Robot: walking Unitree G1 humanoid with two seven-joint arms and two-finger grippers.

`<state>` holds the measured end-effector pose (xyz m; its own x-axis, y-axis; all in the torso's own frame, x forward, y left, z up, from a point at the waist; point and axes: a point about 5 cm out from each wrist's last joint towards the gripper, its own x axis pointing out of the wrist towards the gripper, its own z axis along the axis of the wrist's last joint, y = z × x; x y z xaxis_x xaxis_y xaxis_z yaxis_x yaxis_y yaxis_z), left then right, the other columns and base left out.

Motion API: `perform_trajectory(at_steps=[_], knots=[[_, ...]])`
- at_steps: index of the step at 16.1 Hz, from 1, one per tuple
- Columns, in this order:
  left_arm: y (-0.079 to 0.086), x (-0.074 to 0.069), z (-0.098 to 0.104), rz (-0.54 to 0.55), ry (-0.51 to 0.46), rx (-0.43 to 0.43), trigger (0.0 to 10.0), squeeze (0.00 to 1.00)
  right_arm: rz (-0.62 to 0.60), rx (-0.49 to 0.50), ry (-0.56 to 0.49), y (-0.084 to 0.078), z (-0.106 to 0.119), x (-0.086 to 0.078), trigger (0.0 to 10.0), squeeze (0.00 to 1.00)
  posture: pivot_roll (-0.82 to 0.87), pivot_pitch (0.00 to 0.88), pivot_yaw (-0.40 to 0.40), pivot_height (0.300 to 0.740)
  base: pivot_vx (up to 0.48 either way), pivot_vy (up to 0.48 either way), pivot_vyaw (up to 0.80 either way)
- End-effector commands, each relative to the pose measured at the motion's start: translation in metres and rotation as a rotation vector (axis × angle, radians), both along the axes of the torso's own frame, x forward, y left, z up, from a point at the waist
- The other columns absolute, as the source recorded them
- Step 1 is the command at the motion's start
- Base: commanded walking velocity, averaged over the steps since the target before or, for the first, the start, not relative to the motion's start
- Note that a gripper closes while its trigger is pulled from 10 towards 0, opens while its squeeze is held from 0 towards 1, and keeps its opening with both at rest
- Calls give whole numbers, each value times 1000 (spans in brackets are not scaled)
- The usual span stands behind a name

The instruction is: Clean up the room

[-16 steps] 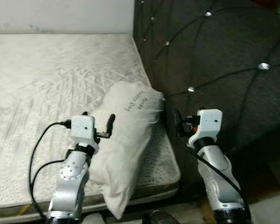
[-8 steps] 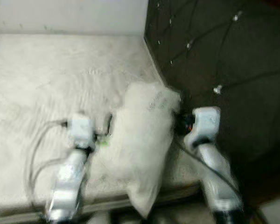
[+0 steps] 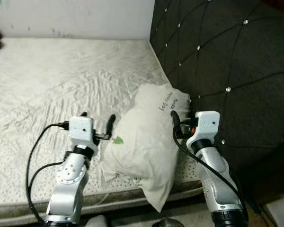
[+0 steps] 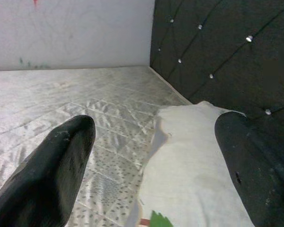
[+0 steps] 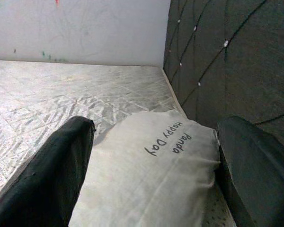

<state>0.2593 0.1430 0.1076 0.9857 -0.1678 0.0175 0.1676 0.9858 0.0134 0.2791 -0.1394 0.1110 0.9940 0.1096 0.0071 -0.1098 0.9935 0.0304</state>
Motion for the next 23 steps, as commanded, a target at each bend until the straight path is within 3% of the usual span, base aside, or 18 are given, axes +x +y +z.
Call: perform_trajectory(at_steps=[1, 6, 15, 20, 23], knots=[[-1, 1, 4, -5, -18, 11, 10000, 0, -14, -3, -9, -4, 2, 1, 10000, 0, -14, 46, -65, 740, 0, 0, 0], [0, 1, 4, 4, -18, 33, 10000, 0, -8, -25, -10, -4, 2, 0, 10000, 0, -18, 48, -64, 740, 0, 0, 0], [-2, 2, 4, 14, -18, 21, 10000, 0, 7, -21, -7, -4, 3, 0, 10000, 0, -21, 48, -70, 740, 0, -453, 0], [-1, 4, 6, 34, -27, -7, 10000, 0, 45, -19, -9, 0, 3, -1, 10000, 0, -22, 47, -69, 740, 0, 0, 0], [0, 4, 6, 32, -32, 12, 10000, 0, 54, -10, -16, 2, 4, -2, 10000, 0, -20, 46, -68, 740, 0, 0, 669]])
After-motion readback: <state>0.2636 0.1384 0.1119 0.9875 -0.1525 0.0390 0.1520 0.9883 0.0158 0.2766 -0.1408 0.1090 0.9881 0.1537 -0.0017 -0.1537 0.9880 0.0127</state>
